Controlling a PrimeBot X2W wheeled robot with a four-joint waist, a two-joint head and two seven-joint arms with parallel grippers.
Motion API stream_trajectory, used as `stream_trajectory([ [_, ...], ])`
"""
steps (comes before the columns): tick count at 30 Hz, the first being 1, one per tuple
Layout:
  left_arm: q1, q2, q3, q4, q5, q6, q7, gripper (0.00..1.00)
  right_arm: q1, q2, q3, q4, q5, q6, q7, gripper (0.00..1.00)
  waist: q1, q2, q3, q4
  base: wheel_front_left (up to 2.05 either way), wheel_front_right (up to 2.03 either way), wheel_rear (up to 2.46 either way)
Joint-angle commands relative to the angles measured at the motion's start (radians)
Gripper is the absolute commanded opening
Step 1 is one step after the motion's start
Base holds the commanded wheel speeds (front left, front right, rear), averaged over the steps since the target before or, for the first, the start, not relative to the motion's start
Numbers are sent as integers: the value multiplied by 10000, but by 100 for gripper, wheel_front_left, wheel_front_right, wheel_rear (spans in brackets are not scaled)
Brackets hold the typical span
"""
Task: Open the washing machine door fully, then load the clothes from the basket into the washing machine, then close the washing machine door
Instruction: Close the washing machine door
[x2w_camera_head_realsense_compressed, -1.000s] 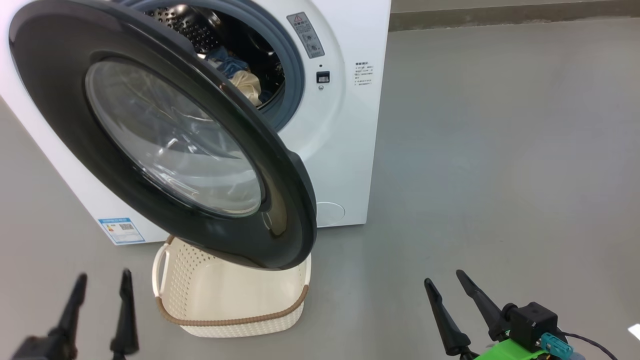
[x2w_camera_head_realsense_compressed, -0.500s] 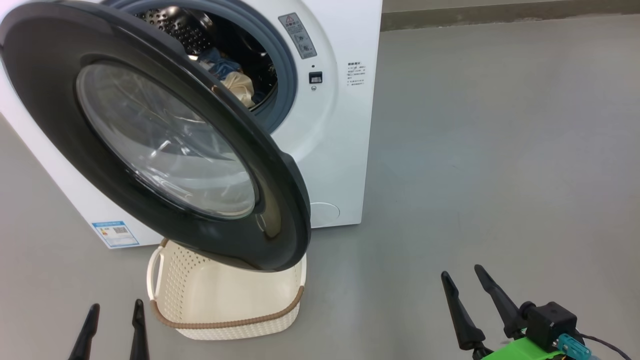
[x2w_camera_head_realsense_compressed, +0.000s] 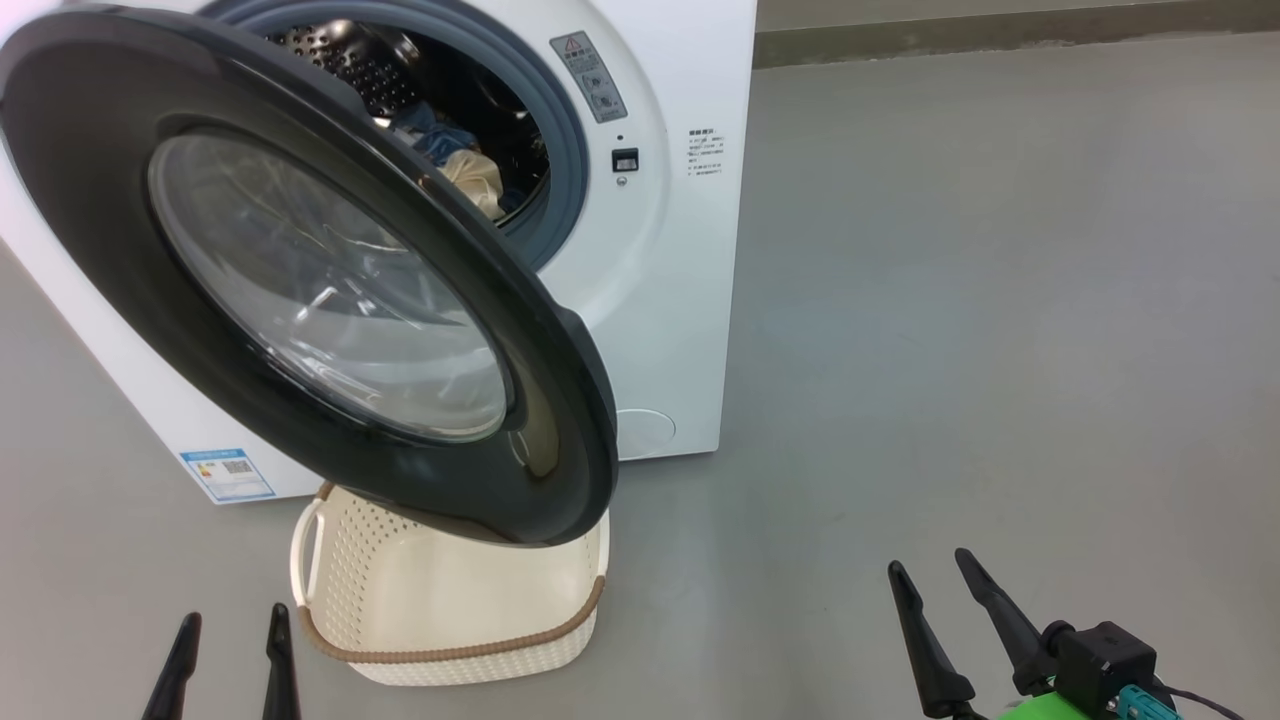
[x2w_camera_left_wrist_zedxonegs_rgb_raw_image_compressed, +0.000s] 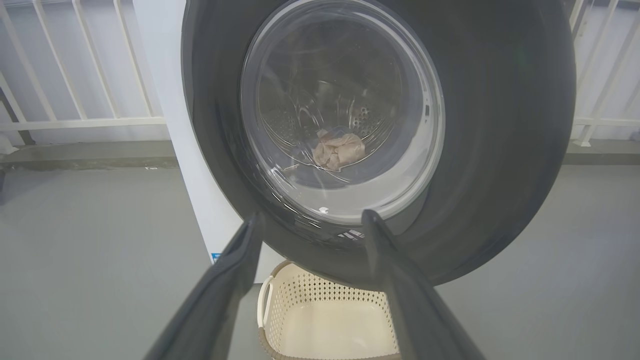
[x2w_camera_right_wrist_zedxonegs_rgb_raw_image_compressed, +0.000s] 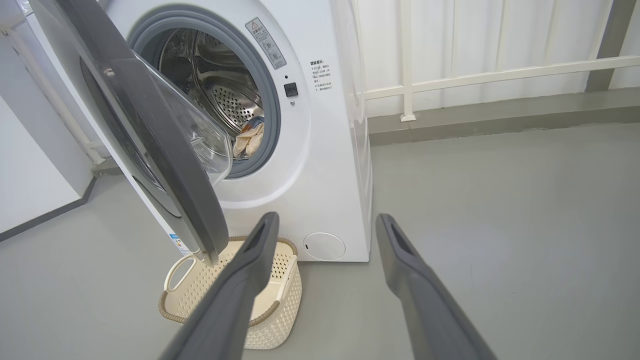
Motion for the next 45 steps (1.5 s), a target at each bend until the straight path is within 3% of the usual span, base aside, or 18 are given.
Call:
stream_trajectory([
  [1, -212, 42, 389, -202, 170, -50, -64, 100, -152, 20, 211, -214, -59, 16, -122, 100, 0, 0, -7, 5, 0, 0, 0],
  [44, -283, -131, 539, 746, 194, -318, -65, 100, -297, -23, 300, -206, -55, 16, -122, 100, 0, 0, 70, 102, 0, 0, 0],
  [45, -285, -131, 541, 743, 187, -319, -65, 100, -301, -29, 307, -204, -52, 16, -122, 94, 0, 0, 74, 103, 0, 0, 0],
])
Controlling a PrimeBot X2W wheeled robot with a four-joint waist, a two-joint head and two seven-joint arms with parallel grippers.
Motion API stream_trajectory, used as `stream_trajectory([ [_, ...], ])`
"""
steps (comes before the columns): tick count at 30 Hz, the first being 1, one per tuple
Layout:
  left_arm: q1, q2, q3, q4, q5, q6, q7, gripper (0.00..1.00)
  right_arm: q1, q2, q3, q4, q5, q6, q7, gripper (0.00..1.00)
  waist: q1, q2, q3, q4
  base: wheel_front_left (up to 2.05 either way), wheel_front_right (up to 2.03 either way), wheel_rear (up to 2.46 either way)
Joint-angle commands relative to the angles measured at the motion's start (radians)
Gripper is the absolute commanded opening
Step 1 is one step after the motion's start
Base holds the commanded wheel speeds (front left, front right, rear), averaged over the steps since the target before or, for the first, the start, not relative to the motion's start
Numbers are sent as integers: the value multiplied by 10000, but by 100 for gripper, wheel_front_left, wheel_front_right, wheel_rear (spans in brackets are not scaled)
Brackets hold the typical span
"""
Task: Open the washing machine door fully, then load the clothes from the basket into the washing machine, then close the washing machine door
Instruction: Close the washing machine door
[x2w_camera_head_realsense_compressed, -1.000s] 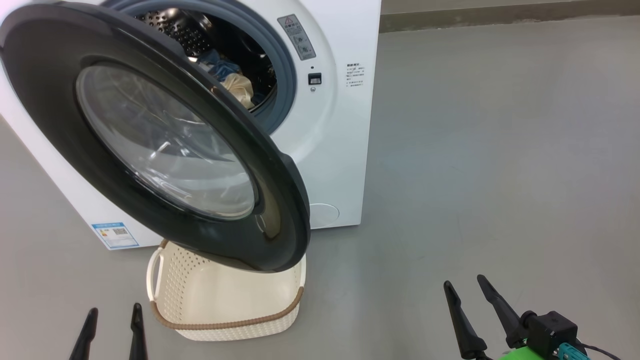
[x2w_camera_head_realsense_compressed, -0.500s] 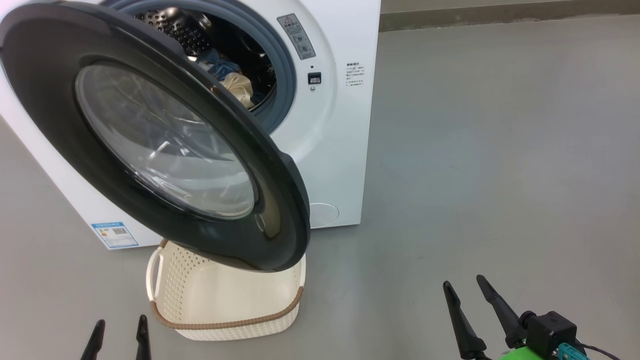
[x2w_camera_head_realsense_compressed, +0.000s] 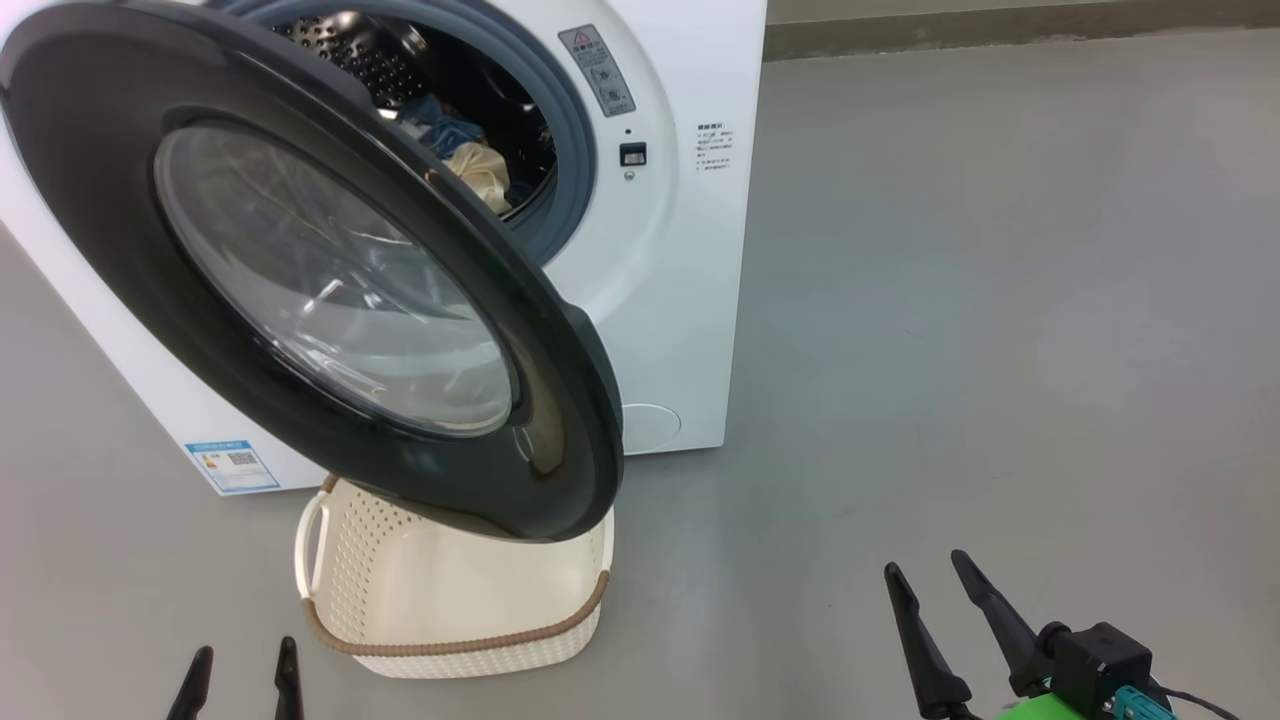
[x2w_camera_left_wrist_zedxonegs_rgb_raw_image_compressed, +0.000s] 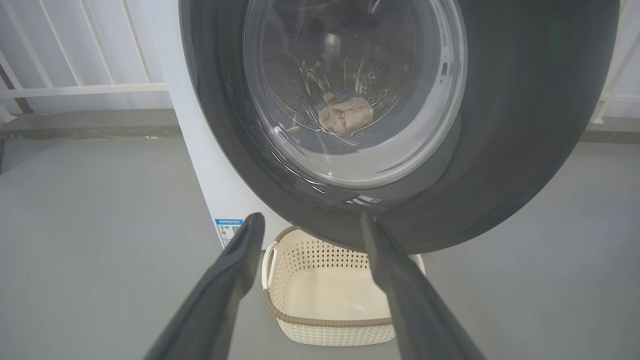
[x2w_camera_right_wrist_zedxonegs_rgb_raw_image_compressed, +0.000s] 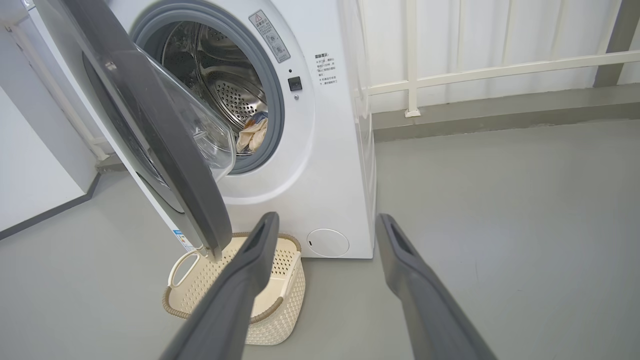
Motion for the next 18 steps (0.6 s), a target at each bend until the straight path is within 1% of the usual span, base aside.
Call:
stream_trajectory([
  [1, -283, 37, 322, -185, -43, -37, -65, 100, -305, -61, 288, -242, -48, 16, -122, 45, 0, 0, 8, 0, 0, 0, 0],
  [2, -282, 36, 325, -191, -45, -30, -65, 100, -314, -65, 288, -244, -50, 16, -122, 14, 0, 0, 11, -2, 0, 0, 0],
  [3, -280, 35, 324, -194, -48, -28, -65, 100, -321, -66, 286, -249, -48, 16, -122, 0, 0, 0, 14, -1, 0, 0, 0],
  [7, -280, 34, 309, -194, -67, -34, -65, 100, -376, -48, 198, -443, 139, 16, -122, 0, 0, 0, 24, 10, 0, 0, 0],
  [8, -284, 33, 306, -199, -77, -37, -65, 100, -415, -20, 48, -688, 411, 16, -122, 0, 0, 0, 32, 13, 0, 0, 0],
  [11, -295, 32, 330, -200, -128, -56, -65, 100, -600, 19, -38, -1805, 776, 16, -122, 0, 0, 0, 72, 10, 0, 0, 0],
  [14, -319, 31, 352, -155, -152, -88, -65, 100, -887, 26, 117, -3079, 905, 16, -122, 0, 0, 0, 119, 16, 0, 0, 0],
  [18, -397, 30, 329, -119, -153, -116, -65, 100, -1543, -125, 843, -4769, 1127, 16, -122, 0, 0, 0, 177, 67, 0, 0, 0],
])
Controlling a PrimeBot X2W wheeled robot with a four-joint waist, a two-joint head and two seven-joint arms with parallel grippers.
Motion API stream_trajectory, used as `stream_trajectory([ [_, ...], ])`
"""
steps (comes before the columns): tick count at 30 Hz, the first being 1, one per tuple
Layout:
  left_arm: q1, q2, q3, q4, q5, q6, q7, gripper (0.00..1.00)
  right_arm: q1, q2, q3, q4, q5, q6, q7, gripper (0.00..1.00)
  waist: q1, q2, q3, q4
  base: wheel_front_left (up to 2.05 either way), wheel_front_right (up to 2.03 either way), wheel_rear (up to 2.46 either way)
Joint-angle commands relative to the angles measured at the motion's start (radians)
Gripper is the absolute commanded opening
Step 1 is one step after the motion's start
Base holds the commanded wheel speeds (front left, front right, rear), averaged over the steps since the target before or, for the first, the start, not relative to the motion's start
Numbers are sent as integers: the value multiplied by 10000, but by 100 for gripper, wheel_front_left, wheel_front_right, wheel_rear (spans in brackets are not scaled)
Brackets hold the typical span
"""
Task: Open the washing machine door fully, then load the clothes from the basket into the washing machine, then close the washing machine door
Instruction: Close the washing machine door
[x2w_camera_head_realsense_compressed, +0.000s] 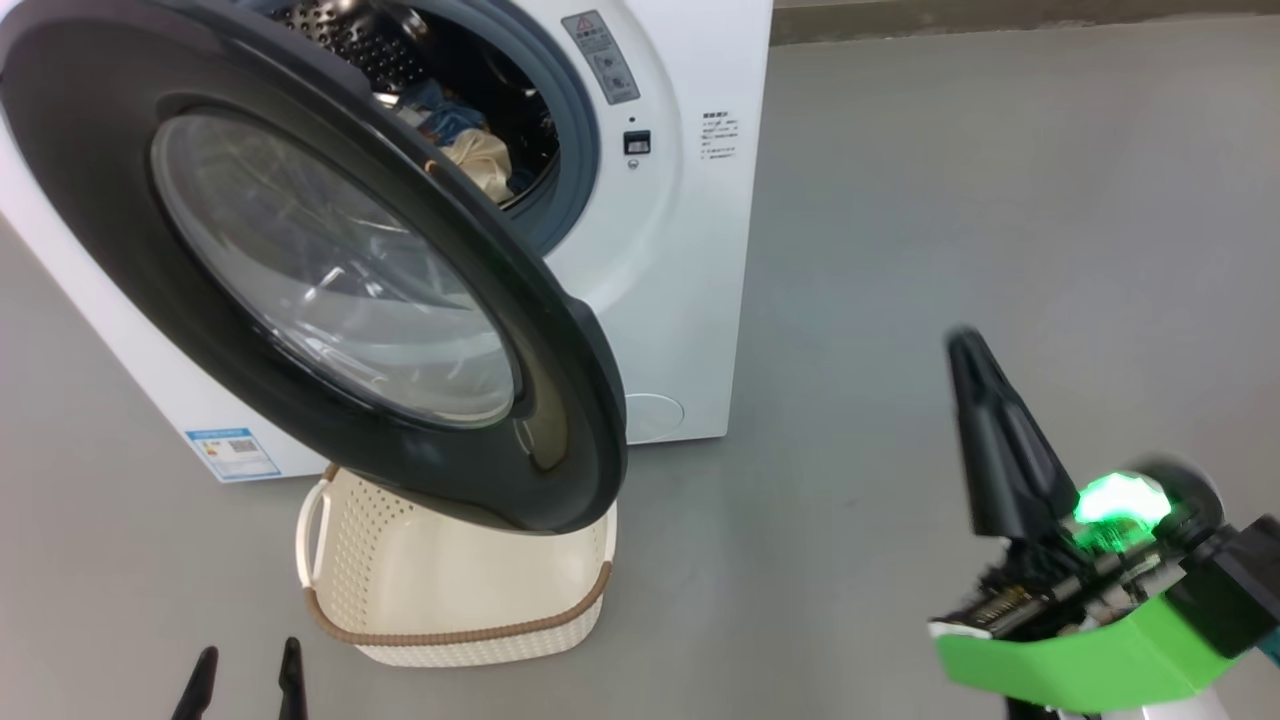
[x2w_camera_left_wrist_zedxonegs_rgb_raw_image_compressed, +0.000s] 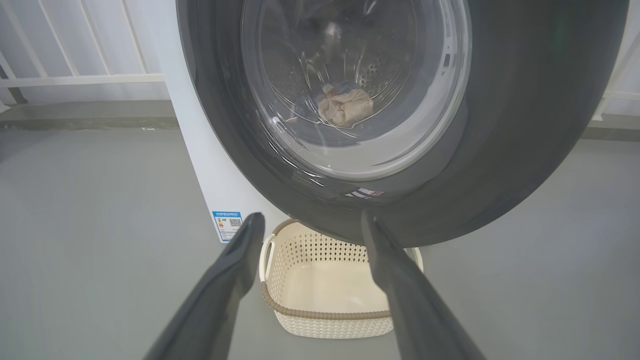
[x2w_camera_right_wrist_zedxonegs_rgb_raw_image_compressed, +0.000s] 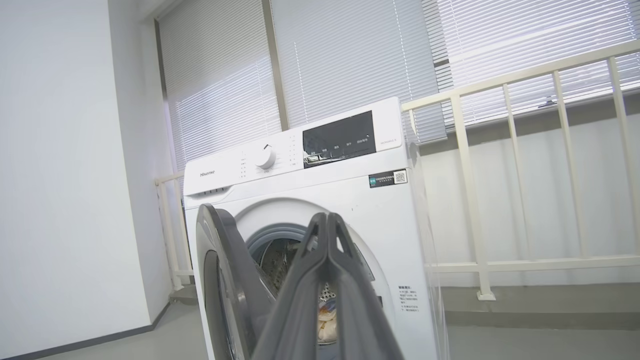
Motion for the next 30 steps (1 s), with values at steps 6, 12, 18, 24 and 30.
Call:
stream_trajectory([
  [6, -574, 43, 93, -69, -170, -61, -65, 100, -1554, -541, 2300, -1702, 449, 16, -47, 0, 0, 0, 78, 306, 0, 0, 0],
  [12, -687, 42, -198, -70, -304, -16, -65, 100, -2309, -973, 4610, -691, 699, 16, -47, 0, 0, 0, 212, 842, 0, 0, 0],
  [18, -892, 42, -619, -137, -479, 45, -65, 100, -2627, -1119, 5925, 1720, 1085, 16, -47, 0, 0, 0, 584, 1584, 0, 0, 0],
  [24, -1209, 42, -1044, -214, -717, 126, -65, 100, -2966, -948, 5672, 3502, 1237, 16, -47, 0, 0, 0, 1195, 2224, 0, 0, 0],
  [30, -1556, 42, -1362, -279, -957, 226, -65, 100, -3377, -754, 4779, 4542, 1027, 16, -47, 0, 0, 0, 1826, 2633, 0, 0, 0],
])
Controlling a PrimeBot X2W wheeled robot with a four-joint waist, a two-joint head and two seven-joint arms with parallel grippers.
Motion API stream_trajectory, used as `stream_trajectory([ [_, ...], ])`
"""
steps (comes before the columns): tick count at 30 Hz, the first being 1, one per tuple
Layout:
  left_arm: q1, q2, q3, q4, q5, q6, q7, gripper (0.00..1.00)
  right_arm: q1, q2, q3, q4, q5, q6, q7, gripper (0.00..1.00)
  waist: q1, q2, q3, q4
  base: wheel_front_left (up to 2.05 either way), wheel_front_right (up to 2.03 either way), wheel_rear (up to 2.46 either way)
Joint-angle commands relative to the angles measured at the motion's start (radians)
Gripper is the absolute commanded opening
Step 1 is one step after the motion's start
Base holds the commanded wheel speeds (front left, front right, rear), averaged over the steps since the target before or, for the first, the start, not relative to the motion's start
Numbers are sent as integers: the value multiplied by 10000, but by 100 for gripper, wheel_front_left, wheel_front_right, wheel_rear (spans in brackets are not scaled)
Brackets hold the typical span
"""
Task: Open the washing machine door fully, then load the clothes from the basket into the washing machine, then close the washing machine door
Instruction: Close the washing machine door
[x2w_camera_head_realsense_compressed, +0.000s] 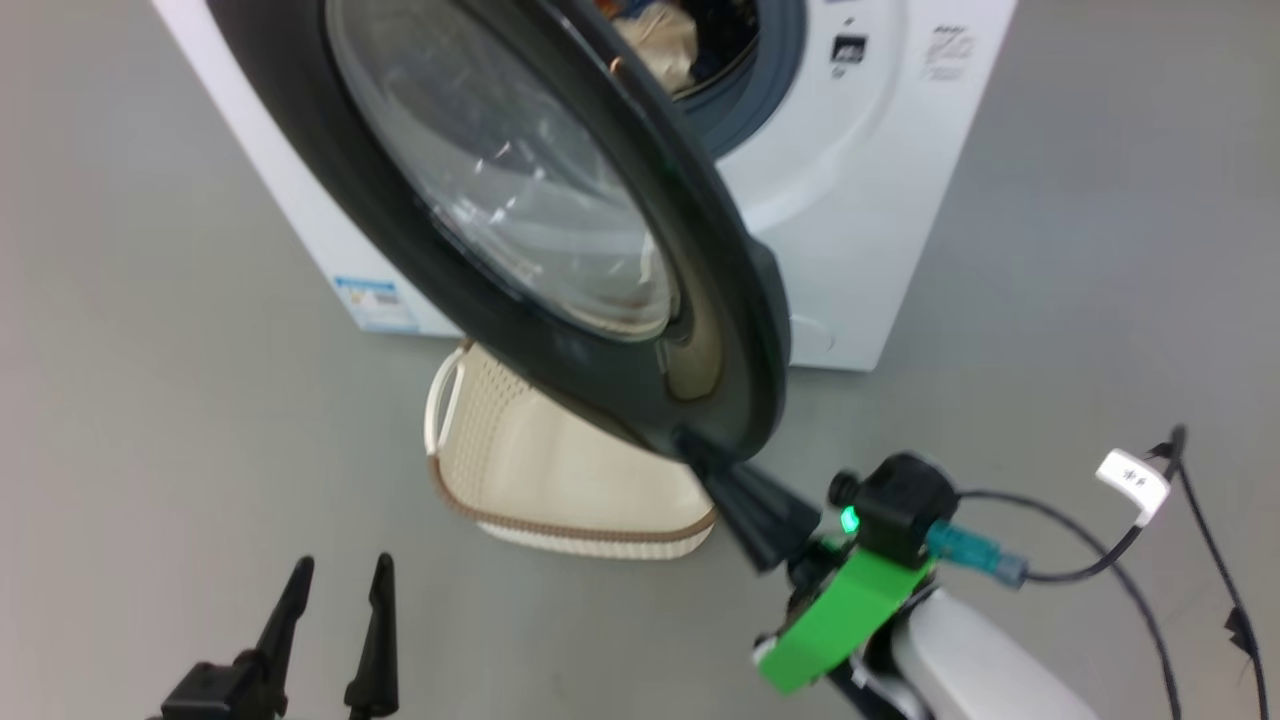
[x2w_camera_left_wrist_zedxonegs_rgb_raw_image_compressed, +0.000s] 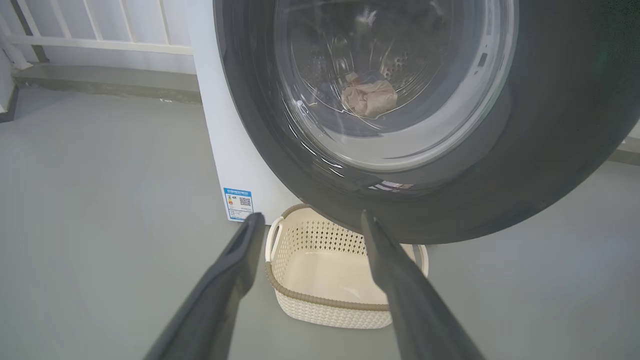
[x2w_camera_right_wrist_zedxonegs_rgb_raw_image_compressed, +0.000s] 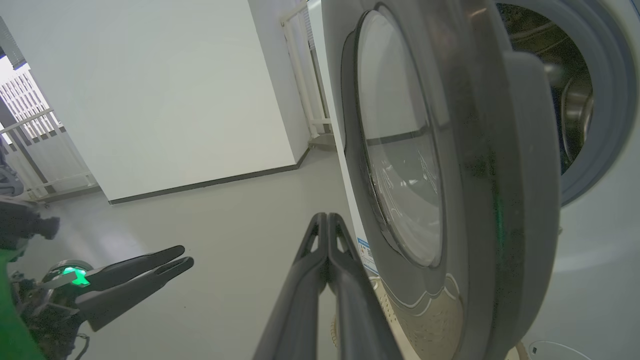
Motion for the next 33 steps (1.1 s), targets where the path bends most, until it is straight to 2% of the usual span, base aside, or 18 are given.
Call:
stream_trajectory([
  [1, -441, 57, 226, -290, -175, 85, -65, 100, -358, 256, -184, -67, -207, 16, -47, 0, 0, -1, 621, 480, 0, 0, 0],
  [10, -863, 57, -67, -290, -506, 205, -65, 100, -1010, 641, -1531, 668, -631, 16, -47, 0, 0, -1, 1402, 658, 0, 0, 0],
  [14, -1212, 57, -204, -318, -584, 198, -65, 100, -1626, 713, -2494, 719, -1003, 16, -47, 0, 0, -1, 1919, 712, 0, 0, 0],
  [21, -1785, 57, -458, -492, -789, 235, -65, 100, -2884, 522, -3493, 667, -1926, 16, -47, 0, 0, -1, 2866, 890, 0, 0, 0],
  [33, -2922, 57, -944, -974, -910, 322, -65, 100, -5205, 239, -4846, 1343, -2454, 16, -47, 0, 0, -1, 4267, 1191, 0, 0, 0],
])
